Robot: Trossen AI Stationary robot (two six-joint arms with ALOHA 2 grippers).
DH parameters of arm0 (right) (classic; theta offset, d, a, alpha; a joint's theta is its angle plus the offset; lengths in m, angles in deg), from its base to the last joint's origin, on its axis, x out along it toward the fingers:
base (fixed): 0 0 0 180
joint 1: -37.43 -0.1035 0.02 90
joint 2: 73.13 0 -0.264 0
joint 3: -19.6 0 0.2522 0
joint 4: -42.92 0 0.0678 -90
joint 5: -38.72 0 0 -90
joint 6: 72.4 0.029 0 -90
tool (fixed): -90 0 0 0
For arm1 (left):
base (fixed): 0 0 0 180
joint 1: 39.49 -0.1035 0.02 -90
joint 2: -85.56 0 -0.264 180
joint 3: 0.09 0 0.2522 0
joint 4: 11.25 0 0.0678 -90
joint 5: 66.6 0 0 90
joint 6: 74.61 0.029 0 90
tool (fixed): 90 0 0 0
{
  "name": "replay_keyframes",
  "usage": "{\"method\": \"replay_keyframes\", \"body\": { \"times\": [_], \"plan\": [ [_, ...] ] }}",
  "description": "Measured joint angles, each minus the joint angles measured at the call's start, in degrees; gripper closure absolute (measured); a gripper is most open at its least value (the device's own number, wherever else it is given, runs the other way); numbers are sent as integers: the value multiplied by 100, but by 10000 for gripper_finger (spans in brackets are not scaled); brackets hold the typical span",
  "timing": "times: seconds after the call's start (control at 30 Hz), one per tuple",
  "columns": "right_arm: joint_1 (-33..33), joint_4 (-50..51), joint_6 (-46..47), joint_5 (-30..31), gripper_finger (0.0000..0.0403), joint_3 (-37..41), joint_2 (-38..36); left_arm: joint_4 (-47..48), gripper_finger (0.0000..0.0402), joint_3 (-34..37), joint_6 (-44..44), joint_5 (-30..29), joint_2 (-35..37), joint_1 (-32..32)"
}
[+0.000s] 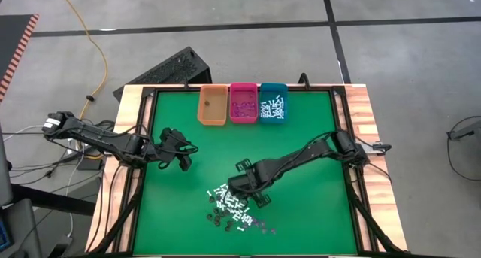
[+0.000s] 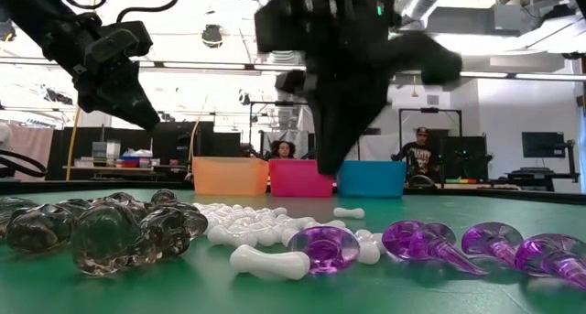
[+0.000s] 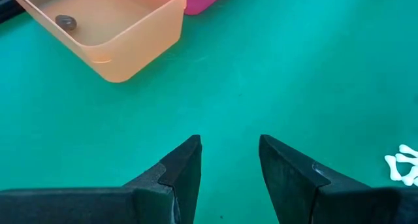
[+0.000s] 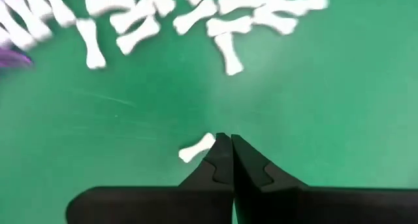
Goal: Sort Halloween decoration
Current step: Put the white bone toy into the blue bin
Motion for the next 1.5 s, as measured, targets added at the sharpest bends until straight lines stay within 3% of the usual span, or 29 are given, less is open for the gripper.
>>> {"method": "replay_keyframes", "body": {
  "times": [0.13,0.3,0.43,0.57,0.73,1.0,1.3,1.4,1.5],
  "plan": [
    [339,377,1434,-420,361,-18,-415,7,257,1,0,13,0,0],
    [626,848,3260,-930,283,113,-570,-75,257,2,9,13,-2,0],
    [442,605,3636,-879,226,152,-390,-114,257,2,29,14,-1,0],
    [156,-29,3668,-574,198,168,-159,-89,257,2,29,76,-2,-2],
    [-33,41,3830,-143,201,155,-73,-82,257,2,28,105,-2,-2],
    [-72,-106,3886,-93,213,232,104,-100,257,2,17,111,-2,0],
    [-54,-776,4080,-270,218,957,53,-97,257,2,-1,173,-2,-2],
    [-57,-856,4140,-245,245,994,60,-97,257,2,15,164,-2,-1],
    [-57,-845,4139,-172,297,999,67,-97,257,2,20,164,-2,-2]
  ]
}}
